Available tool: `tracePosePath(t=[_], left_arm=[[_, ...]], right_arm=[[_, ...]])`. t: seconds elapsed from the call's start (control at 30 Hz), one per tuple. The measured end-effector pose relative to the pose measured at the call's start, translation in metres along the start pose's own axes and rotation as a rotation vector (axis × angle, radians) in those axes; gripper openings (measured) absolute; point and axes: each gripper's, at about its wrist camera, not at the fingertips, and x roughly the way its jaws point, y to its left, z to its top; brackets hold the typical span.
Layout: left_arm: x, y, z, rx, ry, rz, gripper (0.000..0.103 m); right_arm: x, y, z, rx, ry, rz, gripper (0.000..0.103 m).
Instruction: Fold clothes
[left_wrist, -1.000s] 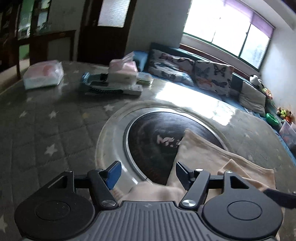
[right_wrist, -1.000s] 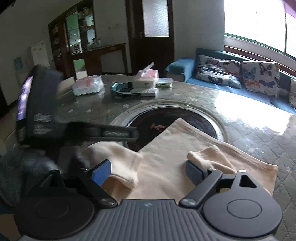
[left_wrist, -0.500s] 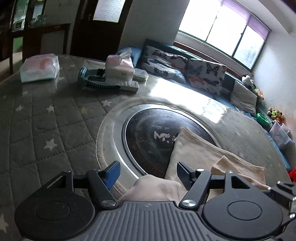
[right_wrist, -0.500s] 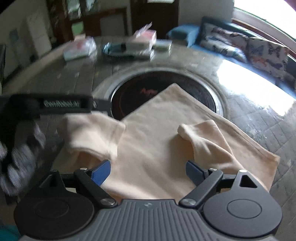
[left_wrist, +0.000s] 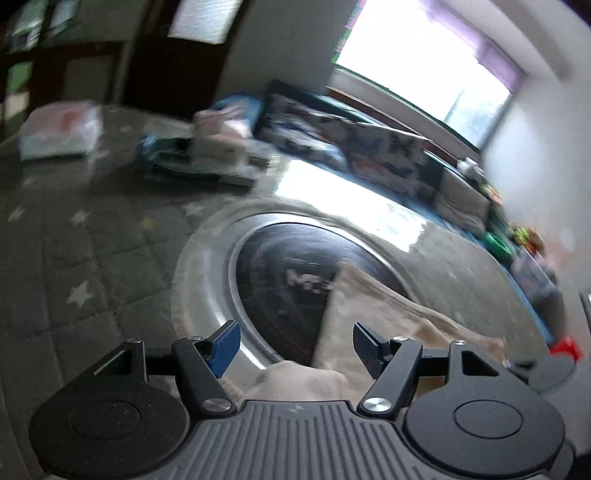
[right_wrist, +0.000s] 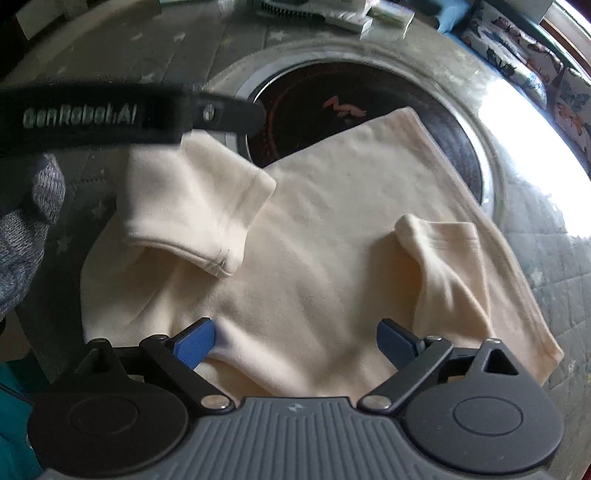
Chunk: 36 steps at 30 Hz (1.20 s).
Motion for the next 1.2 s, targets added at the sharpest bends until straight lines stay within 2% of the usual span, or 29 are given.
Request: tracePosePath(t=[0.1,0.17,0.4,0.57,1.03,1.2], left_arm=[[0.004,0.009,-0.001,-0.087,0.005,0.043,0.071],[0.004,0.010,-0.004,-0.109,-0.004,0.051,0.071],[0.011,0.004,-0.012,-0.196,0.027,-0.026,0.073],[0.015,0.004,-0.015,-0.253,0.035,-0.031,0.073],[0.014,0.004,-0.014,-0.264,0.027,-0.016,0.073],[0.014,0.003,-0.014,-0.252,0.030,-0.019,0.075]], right_arm=[[0.004,0.000,0.002,0.009,0.006,0.007,0.103],[0.006,0.000,0.004,0.018,0.012,0.016,0.103],[0.008,-0.001,0.010,0.037,0.024,0.033,0.103],[0.006,0.000,0.012,0.037,0.027,0.033,0.103],[0.010,0.002,0.018,0.005,0.032,0.037,0.103],[0.008,0.002,0.018,-0.034,-0.002,0.054,0.103]])
